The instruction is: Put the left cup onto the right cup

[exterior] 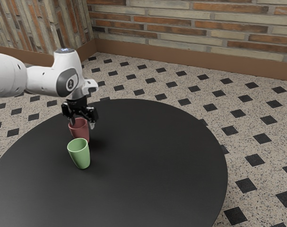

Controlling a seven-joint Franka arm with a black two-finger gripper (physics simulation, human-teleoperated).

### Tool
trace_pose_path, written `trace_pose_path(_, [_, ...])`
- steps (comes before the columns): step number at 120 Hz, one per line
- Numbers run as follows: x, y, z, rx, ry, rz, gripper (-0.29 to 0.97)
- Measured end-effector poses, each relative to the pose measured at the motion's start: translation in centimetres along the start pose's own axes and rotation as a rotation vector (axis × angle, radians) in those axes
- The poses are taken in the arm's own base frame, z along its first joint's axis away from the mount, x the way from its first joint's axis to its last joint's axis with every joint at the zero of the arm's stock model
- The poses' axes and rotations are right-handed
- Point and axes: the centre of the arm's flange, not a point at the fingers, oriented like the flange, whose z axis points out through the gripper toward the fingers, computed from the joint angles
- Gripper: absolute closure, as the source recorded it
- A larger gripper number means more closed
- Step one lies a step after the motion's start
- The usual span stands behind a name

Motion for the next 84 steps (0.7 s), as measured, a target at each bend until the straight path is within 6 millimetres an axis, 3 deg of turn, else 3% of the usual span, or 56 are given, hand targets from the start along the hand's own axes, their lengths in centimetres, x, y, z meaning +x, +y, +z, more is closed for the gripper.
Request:
trace_pose_path(65, [0.6, 0.2, 3.1, 0.011, -0.003, -0.037, 0.03])
trace_pose_path(84, [0.6, 0.2, 3.4, 0.007, 0.002, -0.048, 0.18])
